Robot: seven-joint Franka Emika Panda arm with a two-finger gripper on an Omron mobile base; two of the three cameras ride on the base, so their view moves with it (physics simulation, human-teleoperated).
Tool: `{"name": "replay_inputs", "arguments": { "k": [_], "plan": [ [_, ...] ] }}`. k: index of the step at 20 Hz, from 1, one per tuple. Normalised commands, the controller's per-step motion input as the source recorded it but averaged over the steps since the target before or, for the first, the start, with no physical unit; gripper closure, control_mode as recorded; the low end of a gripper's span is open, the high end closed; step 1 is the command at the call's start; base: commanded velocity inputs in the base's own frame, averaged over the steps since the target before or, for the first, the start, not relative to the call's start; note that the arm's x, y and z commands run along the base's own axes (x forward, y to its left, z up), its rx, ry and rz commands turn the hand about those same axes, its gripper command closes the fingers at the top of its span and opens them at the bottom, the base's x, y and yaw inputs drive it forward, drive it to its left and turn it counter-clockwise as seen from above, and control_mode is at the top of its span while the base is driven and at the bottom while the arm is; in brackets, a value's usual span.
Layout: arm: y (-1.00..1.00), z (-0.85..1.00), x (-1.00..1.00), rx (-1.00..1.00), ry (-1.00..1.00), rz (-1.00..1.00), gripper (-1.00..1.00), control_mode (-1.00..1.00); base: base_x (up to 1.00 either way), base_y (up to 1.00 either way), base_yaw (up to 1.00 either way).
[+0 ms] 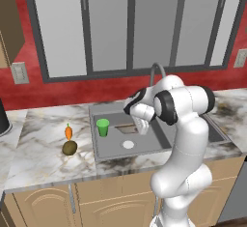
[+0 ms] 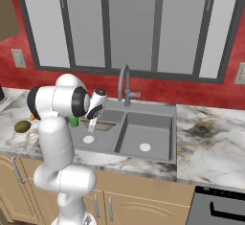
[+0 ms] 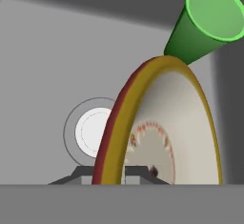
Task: Remove the potato and carrot from the sink. Then move the bowl and cup from the counter to the sink for washing.
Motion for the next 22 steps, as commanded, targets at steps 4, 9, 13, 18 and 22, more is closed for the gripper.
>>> {"name": "replay_inputs", "arguments": {
  "k": [4, 9, 13, 18, 22],
  "plan": [
    [0.0, -0.25, 0.2, 0.0, 0.0, -0.01, 1.0, -1.0, 0.0, 0.0, 0.0],
    [-0.01, -0.3, 0.05, 0.0, 0.0, -0.01, 1.0, -1.0, 0.0, 0.0, 0.0],
    [-0.04, -0.3, 0.0, 0.0, 0.0, -0.03, 1.0, -1.0, 0.0, 0.0, 0.0],
    [-0.06, -0.31, -0.07, -0.01, 0.0, -0.02, 1.0, -1.0, 0.0, 0.0, 0.0],
    [-0.07, -0.32, -0.15, -0.03, 0.0, -0.01, 1.0, -1.0, 0.0, 0.0, 0.0]
  ]
}}
